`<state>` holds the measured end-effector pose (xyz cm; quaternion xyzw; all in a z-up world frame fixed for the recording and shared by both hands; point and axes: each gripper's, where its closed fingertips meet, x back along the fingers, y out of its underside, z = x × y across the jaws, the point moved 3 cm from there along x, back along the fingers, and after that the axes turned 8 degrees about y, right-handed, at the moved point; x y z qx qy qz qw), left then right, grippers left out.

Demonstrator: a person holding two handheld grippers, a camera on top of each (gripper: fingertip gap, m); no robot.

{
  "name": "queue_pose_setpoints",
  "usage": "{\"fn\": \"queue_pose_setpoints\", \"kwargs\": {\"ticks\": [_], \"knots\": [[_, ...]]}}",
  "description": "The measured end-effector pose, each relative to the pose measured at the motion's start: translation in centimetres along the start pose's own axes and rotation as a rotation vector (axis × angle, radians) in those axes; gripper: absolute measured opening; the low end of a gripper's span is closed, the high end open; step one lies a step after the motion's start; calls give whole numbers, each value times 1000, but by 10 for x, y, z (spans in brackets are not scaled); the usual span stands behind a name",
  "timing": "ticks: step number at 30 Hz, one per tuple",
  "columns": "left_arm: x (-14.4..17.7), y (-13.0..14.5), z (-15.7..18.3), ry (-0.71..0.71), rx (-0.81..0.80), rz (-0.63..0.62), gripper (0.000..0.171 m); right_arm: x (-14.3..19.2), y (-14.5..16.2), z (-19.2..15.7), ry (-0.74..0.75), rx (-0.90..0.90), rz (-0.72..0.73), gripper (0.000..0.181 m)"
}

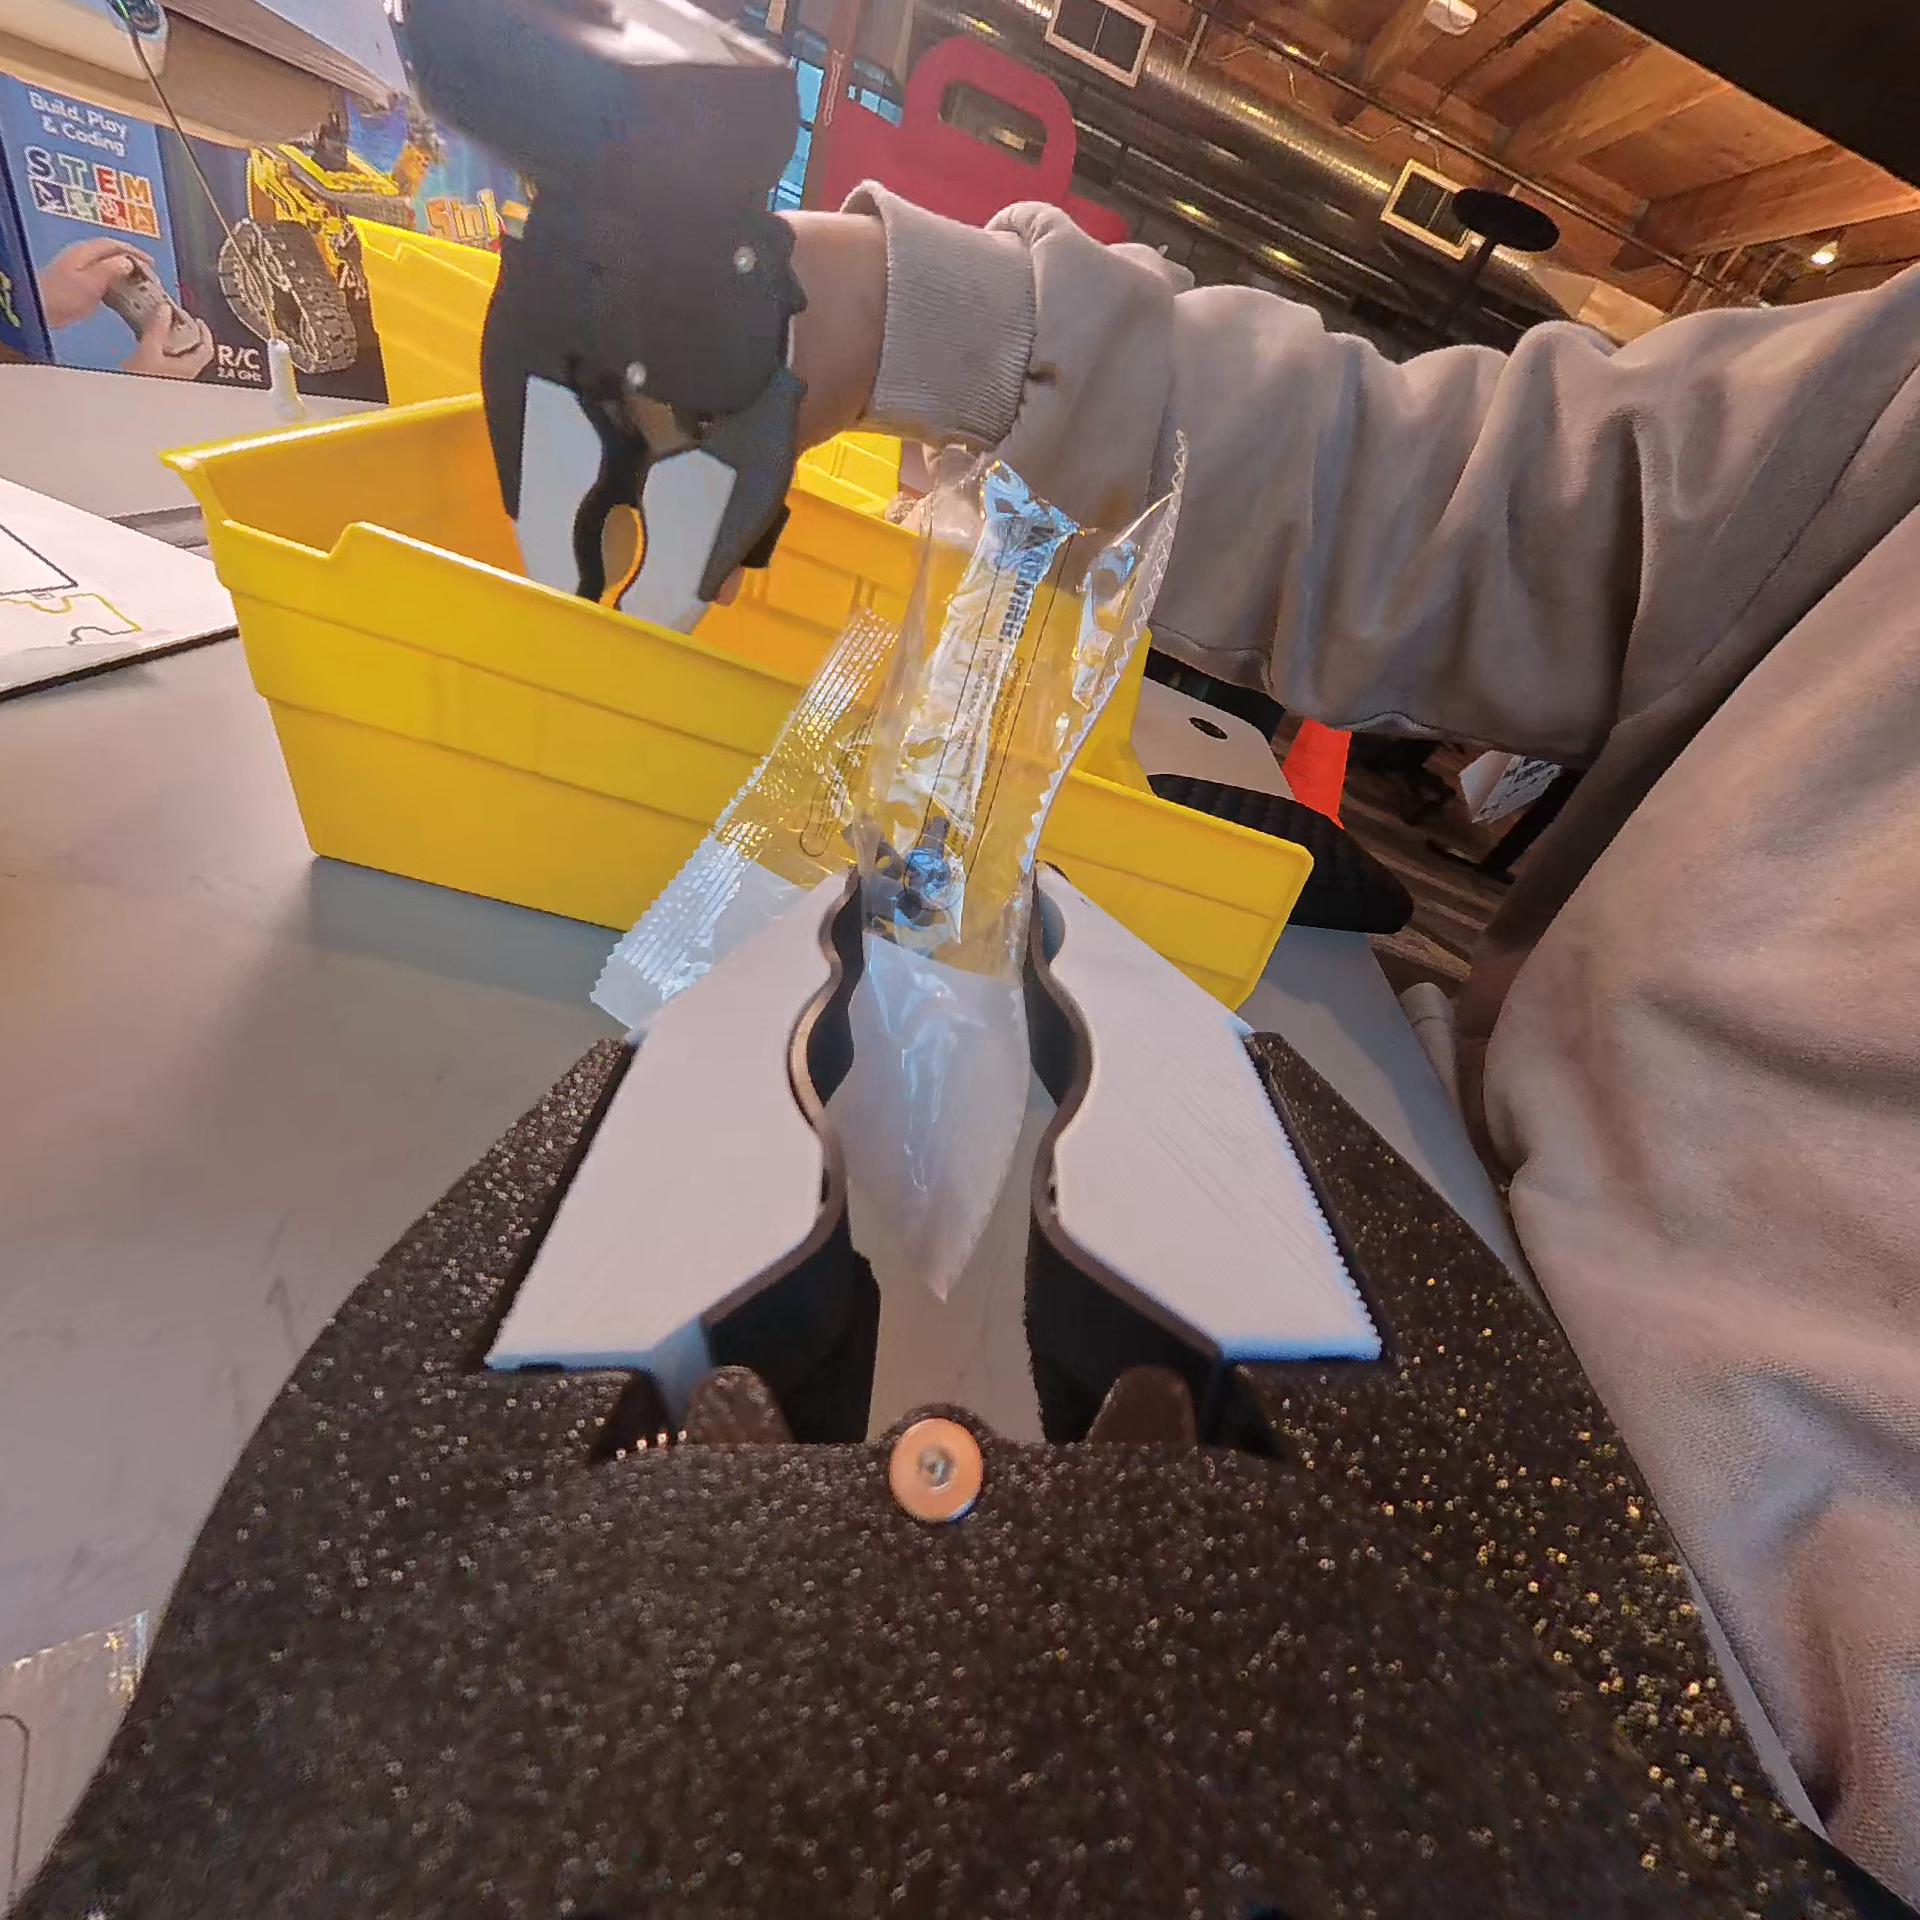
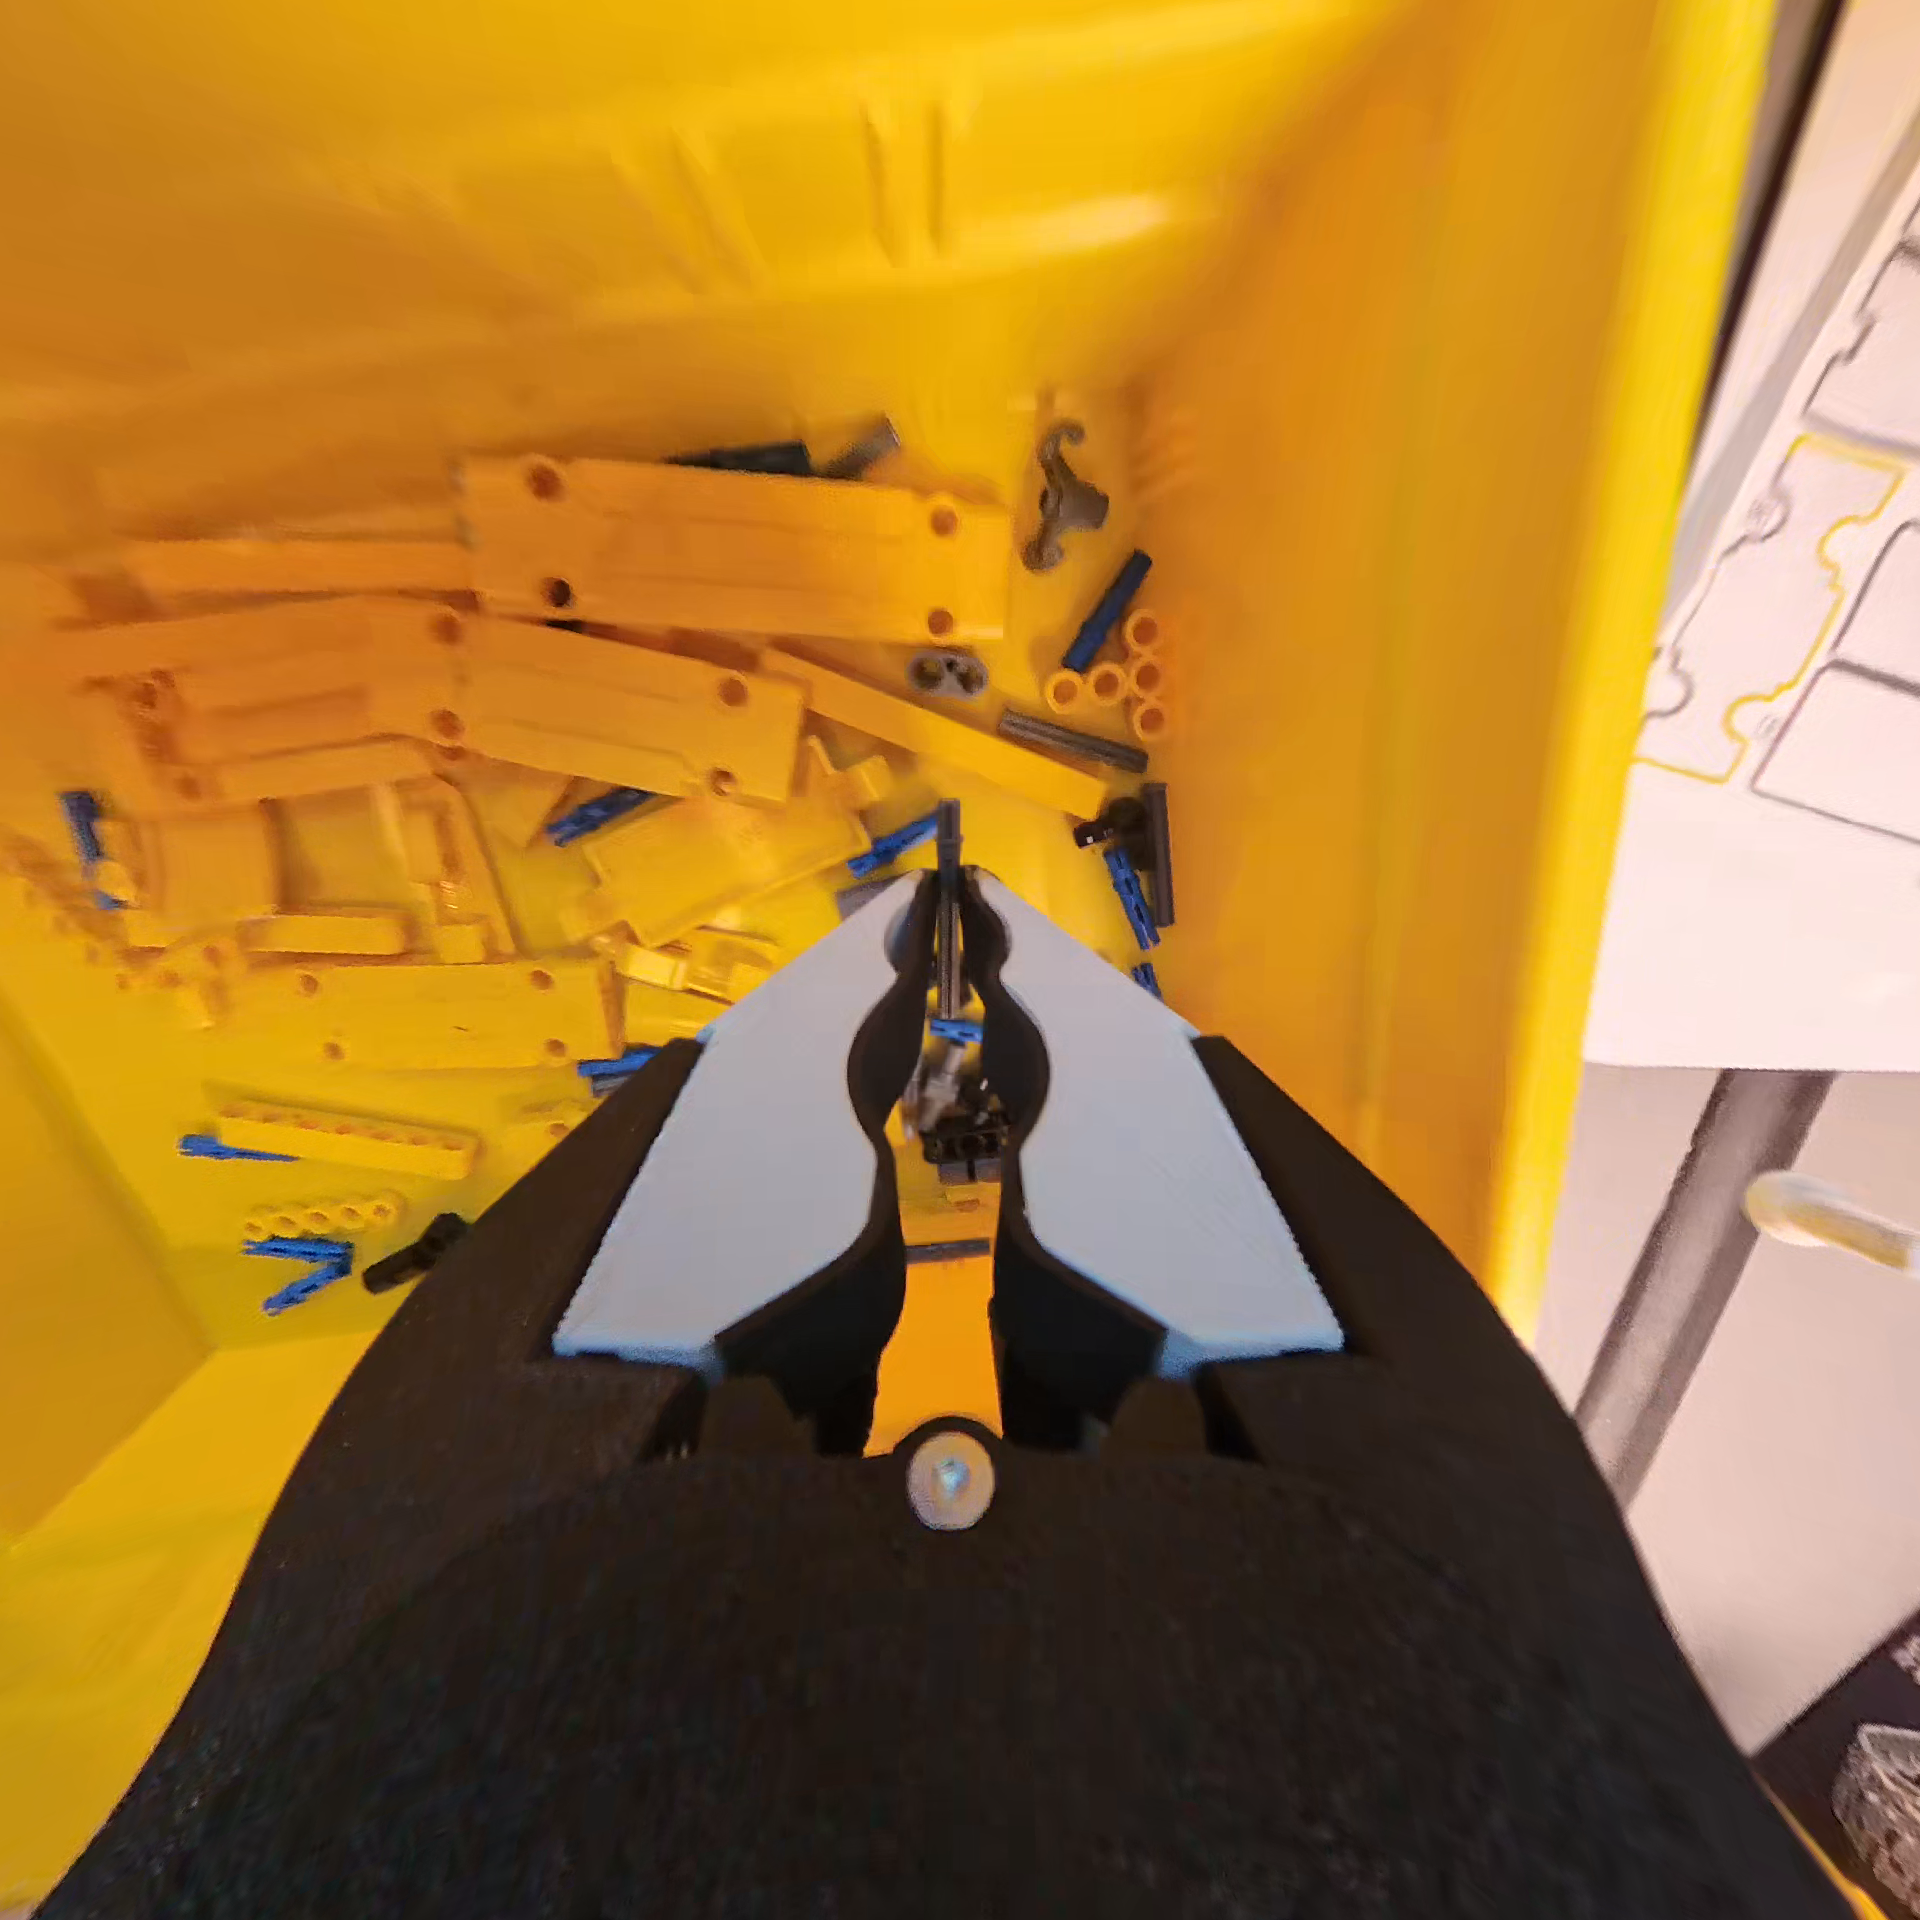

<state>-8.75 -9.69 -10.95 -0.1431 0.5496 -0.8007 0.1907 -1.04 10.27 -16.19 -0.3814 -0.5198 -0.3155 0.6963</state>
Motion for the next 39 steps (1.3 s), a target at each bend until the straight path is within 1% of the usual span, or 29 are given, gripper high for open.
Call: {"fn": "queue_pose_setpoints", "kwargs": {"ticks": [3,6,8,10,11,13,15,16,18,20,21,22,23,26,27,29,31,35,39], "knots": [[-1,0,0,4,6,3,28,41,-32,-14,-6,16,173,3],[-1,0,-1,6,9,6,28,86,-60,-33,-14,69,314,3],[-1,0,0,8,8,8,28,115,-84,-52,-57,97,454,3],[-2,-1,2,16,5,12,28,136,-107,-73,-112,134,578,3],[-3,-1,3,25,4,17,28,140,-115,-81,-121,152,602,3],[-3,-3,6,40,0,28,28,135,-125,-90,-97,187,604,3],[-3,-5,8,46,-6,40,28,131,-130,-100,-132,197,617,5],[-3,-6,9,48,-7,47,28,130,-131,-102,-144,189,632,9],[-2,-8,10,53,-9,58,28,134,-130,-97,-133,162,664,17],[-1,-10,10,54,-10,65,28,141,-122,-80,-92,110,701,17],[0,-11,10,51,-8,68,28,142,-115,-69,-71,76,695,18],[0,-11,9,49,-8,69,28,137,-104,-56,-45,40,656,17],[1,-12,9,48,-8,73,28,125,-89,-42,-11,10,580,17],[3,-14,9,53,-7,91,28,67,-32,-15,72,-12,230,17],[3,-15,10,55,-7,98,29,49,-19,-14,63,-7,162,17],[4,-16,10,58,-4,108,31,22,-3,-14,46,-5,74,17],[5,-17,9,58,2,114,31,5,7,-14,41,16,7,17],[6,-15,3,29,23,113,28,-9,13,-15,23,54,-67,18],[9,-19,3,38,32,145,25,-10,9,-15,8,64,-57,15]]}}
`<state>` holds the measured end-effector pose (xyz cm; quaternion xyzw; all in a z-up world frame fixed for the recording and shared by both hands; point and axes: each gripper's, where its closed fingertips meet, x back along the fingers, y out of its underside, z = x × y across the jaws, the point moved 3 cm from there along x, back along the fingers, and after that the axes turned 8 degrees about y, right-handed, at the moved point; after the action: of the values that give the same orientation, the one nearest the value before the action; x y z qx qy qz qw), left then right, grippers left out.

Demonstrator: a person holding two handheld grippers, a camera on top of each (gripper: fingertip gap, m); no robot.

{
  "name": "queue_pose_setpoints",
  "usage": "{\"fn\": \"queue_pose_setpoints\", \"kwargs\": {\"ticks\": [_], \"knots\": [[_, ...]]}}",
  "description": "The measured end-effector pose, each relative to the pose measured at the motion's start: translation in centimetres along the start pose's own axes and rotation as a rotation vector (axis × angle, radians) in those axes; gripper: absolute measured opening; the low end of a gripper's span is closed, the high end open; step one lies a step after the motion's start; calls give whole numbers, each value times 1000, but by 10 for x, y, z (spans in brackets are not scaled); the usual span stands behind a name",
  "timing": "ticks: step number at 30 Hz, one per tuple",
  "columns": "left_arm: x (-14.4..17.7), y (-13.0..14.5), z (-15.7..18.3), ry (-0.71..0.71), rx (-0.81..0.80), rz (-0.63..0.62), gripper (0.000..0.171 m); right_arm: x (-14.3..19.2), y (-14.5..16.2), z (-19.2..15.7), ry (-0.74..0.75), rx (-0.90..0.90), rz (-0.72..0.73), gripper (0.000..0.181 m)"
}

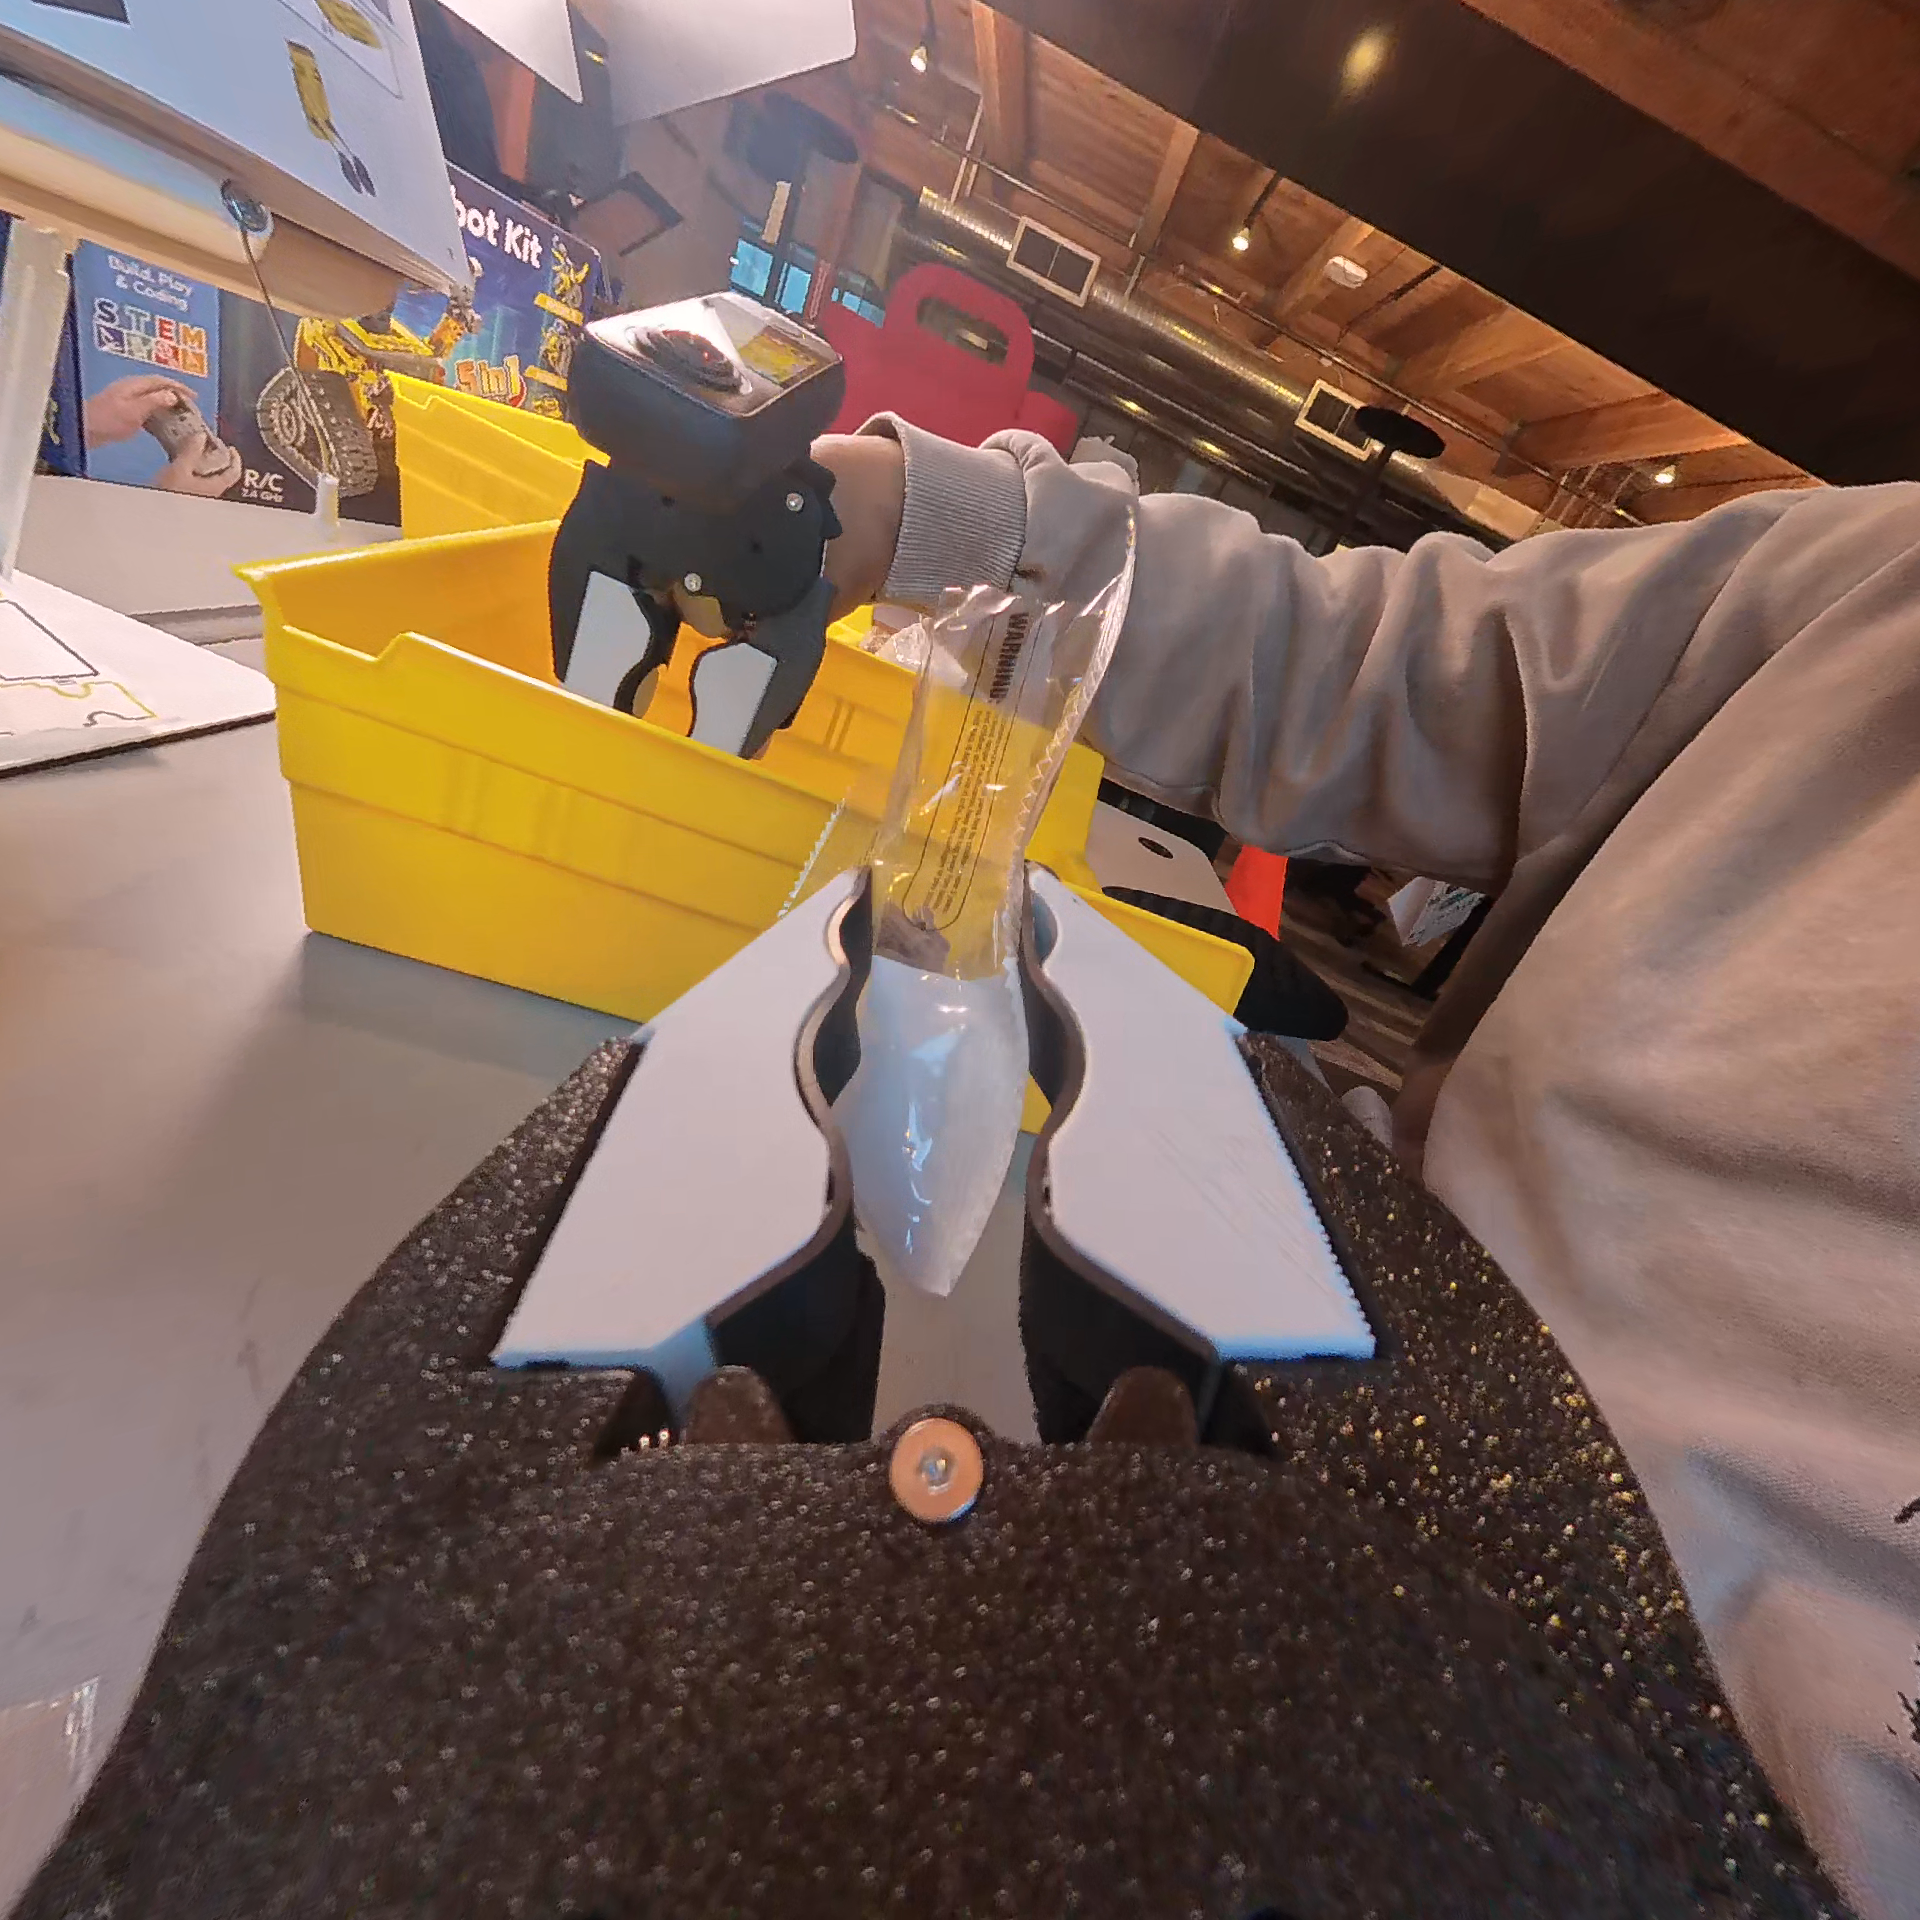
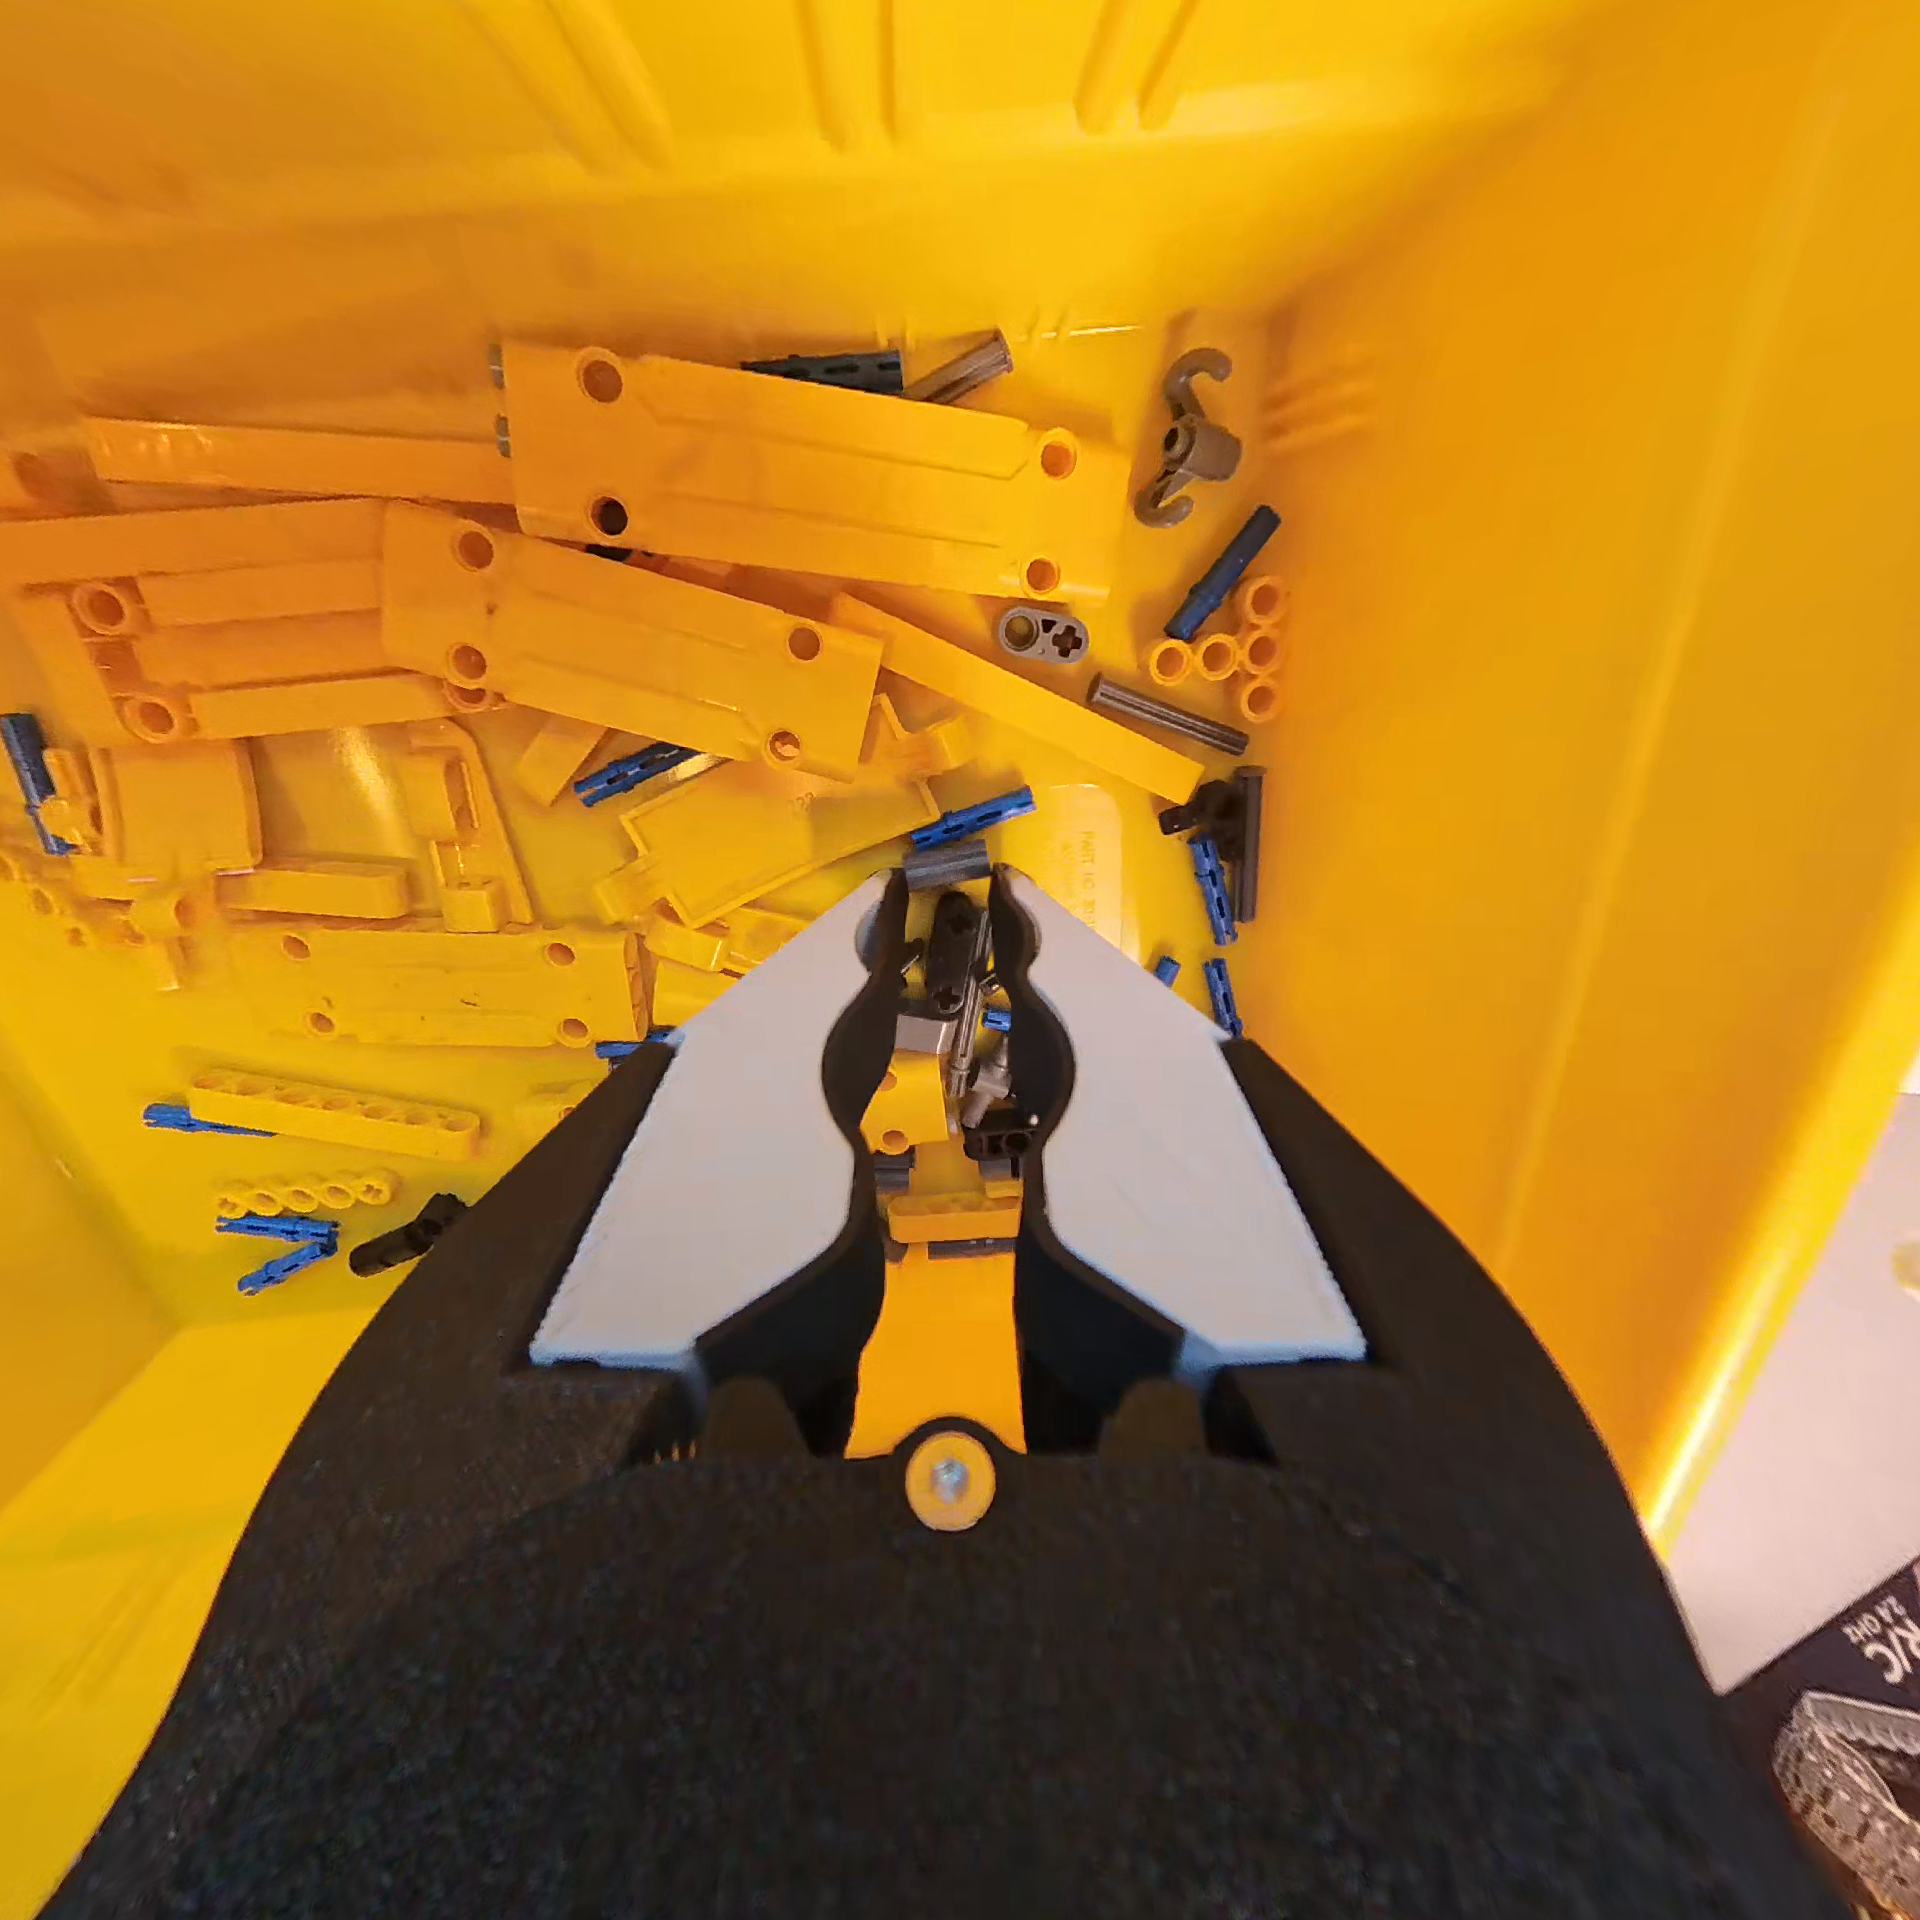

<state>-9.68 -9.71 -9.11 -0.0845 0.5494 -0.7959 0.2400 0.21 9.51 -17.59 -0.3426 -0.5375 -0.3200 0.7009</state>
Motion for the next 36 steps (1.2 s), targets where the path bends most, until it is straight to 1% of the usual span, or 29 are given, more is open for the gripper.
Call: {"fn": "queue_pose_setpoints", "kwargs": {"ticks": [4,6,7,9,12,13,15,16,19,20,22,24,25,28,29,30,31,32,33,36], "knots": [[3,-7,2,30,26,57,24,5,-2,-1,-11,-5,23,15],[5,-11,4,56,46,96,24,18,-9,-1,-11,-22,88,15],[6,-13,5,69,56,114,24,30,-17,-2,-16,-32,147,14],[8,-16,5,87,72,141,24,64,-40,-7,-30,-37,312,15],[8,-17,6,104,82,159,24,130,-86,-29,-97,13,607,15],[8,-17,6,106,83,162,24,149,-99,-39,-123,44,683,15],[8,-18,7,107,81,165,24,172,-119,-57,-155,108,763,15],[8,-18,7,109,78,167,24,174,-126,-62,-145,135,759,15],[9,-21,10,122,77,185,24,164,-139,-66,-70,183,706,16],[10,-22,11,125,77,192,24,163,-142,-66,-58,179,712,19],[11,-24,13,127,72,205,24,169,-144,-64,-43,157,770,24],[12,-27,14,133,70,219,24,177,-139,-61,-39,125,815,31],[13,-28,15,138,69,228,24,176,-134,-61,-49,113,809,35],[13,-33,18,168,79,260,24,155,-121,-62,-31,105,738,37],[13,-34,19,180,83,269,24,148,-121,-65,-36,100,730,36],[13,-34,20,187,85,273,23,143,-122,-68,-39,100,729,25],[12,-34,21,184,84,270,24,142,-123,-70,-33,108,741,10],[11,-33,20,172,79,262,25,146,-124,-72,-31,117,768,0],[12,-33,19,154,68,253,26,150,-124,-73,-45,110,786,0],[18,-35,15,64,0,209,27,157,-116,-67,-84,59,776,0]]}}
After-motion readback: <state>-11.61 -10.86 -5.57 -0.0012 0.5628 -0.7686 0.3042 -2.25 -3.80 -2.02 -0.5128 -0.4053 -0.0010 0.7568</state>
